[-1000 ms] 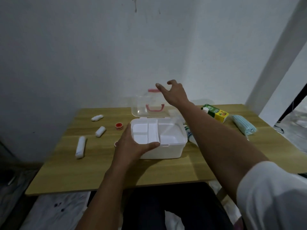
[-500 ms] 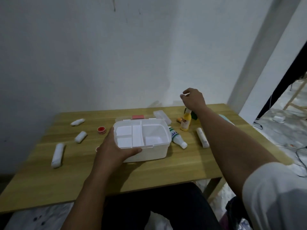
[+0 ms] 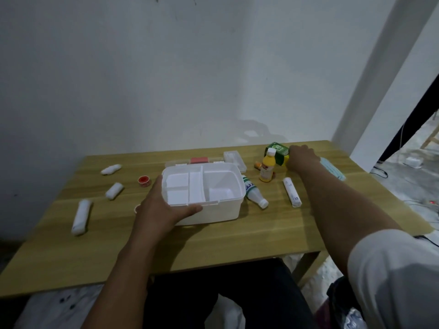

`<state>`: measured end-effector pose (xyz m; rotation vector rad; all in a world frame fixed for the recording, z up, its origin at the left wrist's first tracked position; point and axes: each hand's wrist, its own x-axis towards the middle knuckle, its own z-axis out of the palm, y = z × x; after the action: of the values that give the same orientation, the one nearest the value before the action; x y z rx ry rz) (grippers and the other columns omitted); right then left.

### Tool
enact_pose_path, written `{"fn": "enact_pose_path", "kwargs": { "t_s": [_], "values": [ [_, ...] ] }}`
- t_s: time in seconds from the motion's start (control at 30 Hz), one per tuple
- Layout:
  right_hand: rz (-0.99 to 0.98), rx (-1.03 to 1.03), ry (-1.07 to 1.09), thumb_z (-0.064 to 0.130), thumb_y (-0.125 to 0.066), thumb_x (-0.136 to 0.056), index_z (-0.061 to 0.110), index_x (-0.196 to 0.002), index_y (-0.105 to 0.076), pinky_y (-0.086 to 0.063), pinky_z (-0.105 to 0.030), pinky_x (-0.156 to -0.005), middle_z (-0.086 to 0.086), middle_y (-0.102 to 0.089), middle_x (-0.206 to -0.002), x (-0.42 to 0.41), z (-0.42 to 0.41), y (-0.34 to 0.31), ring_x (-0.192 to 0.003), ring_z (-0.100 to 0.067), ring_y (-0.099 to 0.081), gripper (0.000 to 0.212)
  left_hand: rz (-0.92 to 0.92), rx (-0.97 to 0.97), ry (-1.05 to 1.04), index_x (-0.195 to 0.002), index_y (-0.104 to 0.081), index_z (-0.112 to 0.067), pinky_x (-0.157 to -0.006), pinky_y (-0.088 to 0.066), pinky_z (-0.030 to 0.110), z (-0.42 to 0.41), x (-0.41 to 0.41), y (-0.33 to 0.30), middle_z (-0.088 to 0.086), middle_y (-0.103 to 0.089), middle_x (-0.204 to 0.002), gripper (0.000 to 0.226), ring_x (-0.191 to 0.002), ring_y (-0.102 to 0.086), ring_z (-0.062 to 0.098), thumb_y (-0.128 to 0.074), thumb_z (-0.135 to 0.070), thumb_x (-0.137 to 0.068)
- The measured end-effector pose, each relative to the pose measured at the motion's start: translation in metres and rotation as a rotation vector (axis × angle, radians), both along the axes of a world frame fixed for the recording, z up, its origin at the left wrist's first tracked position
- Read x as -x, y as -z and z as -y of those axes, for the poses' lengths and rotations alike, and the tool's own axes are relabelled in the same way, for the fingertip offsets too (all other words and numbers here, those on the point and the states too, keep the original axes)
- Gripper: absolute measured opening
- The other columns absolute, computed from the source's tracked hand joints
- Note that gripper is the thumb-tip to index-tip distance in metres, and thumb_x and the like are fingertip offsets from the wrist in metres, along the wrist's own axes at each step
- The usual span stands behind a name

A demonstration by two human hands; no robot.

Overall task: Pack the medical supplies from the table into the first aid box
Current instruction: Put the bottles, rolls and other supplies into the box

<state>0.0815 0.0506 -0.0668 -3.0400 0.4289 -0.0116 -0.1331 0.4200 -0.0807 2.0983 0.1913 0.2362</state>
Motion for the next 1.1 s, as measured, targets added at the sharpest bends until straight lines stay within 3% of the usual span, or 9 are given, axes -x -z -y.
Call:
{"fn": "enact_pose_path", "kwargs": {
  "t_s": [0.17,0.47,0.6,0.7,0.8,0.87,1.0,1.1],
  "values": [
    [0.003,-0.048,0.01,0.027,-0.066,-0.09,0.015,-0.136,-0.043,-0.046,-0.055,-0.098,-0.02,-0.054,-0.133,0.001,-0.001,0.006,-0.127,-0.04,-0.05,0.053,0.002,0.007,-0.01,-0.149,-0.033,-0.046,-0.102,-0.05,0.05,-0.001,0.002,-0.001,-0.015,-0.052,-0.144,0.117,-0.125,-0.046,0.013,-0.094,-0.061,-0.051],
    [0.209,-0.119,0.042,0.024,-0.069,-0.091,0.004,-0.134,-0.048,-0.048,-0.05,-0.099,-0.022,-0.046,-0.136,0.022,0.003,-0.013,-0.127,-0.043,-0.051,0.052,0.039,-0.024,0.004,-0.149,-0.038,-0.043,-0.098,-0.048,0.042,0.0,0.001,0.0,-0.022,-0.05,-0.128,0.111,-0.118,-0.046,0.007,-0.095,-0.057,-0.054],
    [0.286,-0.152,0.015,0.021,-0.068,-0.09,-0.001,-0.134,-0.049,-0.048,-0.048,-0.1,-0.025,-0.047,-0.135,0.028,0.004,-0.053,-0.122,-0.045,-0.054,0.052,0.022,-0.009,0.064,-0.15,-0.039,-0.038,-0.089,-0.044,0.035,-0.005,-0.004,-0.002,-0.018,-0.052,-0.139,0.116,-0.119,-0.048,0.007,-0.096,-0.059,-0.052],
    [0.331,-0.203,-0.019,0.022,-0.073,-0.084,-0.003,-0.13,-0.053,-0.051,-0.042,-0.088,-0.023,-0.053,-0.131,0.035,-0.006,-0.092,-0.117,-0.04,-0.059,0.055,-0.022,0.029,0.124,-0.153,-0.035,-0.032,-0.088,-0.044,0.034,-0.012,-0.009,-0.007,-0.008,-0.047,-0.15,0.121,-0.123,-0.046,0.011,-0.093,-0.063,-0.052],
    [0.352,-0.229,-0.087,0.022,-0.076,-0.079,-0.004,-0.117,-0.063,-0.047,-0.034,-0.071,-0.019,-0.065,-0.111,0.045,-0.025,-0.125,-0.101,-0.034,-0.065,0.047,-0.06,0.015,0.143,-0.155,-0.03,-0.029,-0.087,-0.043,0.033,-0.017,-0.014,-0.01,-0.005,-0.044,-0.153,0.118,-0.121,-0.043,0.011,-0.093,-0.057,-0.059],
    [0.345,-0.26,-0.146,0.021,-0.077,-0.078,-0.003,-0.114,-0.068,-0.053,-0.036,-0.071,-0.016,-0.067,-0.103,0.054,-0.039,-0.139,-0.096,-0.032,-0.066,0.044,-0.077,-0.002,0.164,-0.155,-0.03,-0.032,-0.085,-0.045,0.032,-0.019,-0.016,-0.011,-0.006,-0.045,-0.152,0.125,-0.123,-0.046,0.013,-0.093,-0.065,-0.052],
    [0.23,-0.404,-0.313,0.012,-0.081,-0.077,-0.003,-0.122,-0.069,-0.063,-0.05,-0.082,-0.021,-0.07,-0.111,0.078,-0.067,-0.153,-0.096,-0.035,-0.072,0.05,-0.084,0.011,0.169,-0.154,-0.032,-0.034,-0.087,-0.048,0.033,-0.018,-0.016,-0.012,-0.01,-0.048,-0.148,0.127,-0.127,-0.049,0.015,-0.092,-0.07,-0.048],
    [0.027,-0.439,-0.446,0.014,-0.089,-0.074,0.007,-0.127,-0.07,-0.065,-0.044,-0.078,-0.012,-0.072,-0.108,0.098,-0.085,-0.157,-0.094,-0.023,-0.071,0.057,-0.087,0.009,0.17,-0.153,-0.034,-0.034,-0.094,-0.051,0.038,-0.018,-0.018,-0.012,-0.011,-0.05,-0.146,0.13,-0.128,-0.051,0.017,-0.092,-0.073,-0.044]
  ]
}}
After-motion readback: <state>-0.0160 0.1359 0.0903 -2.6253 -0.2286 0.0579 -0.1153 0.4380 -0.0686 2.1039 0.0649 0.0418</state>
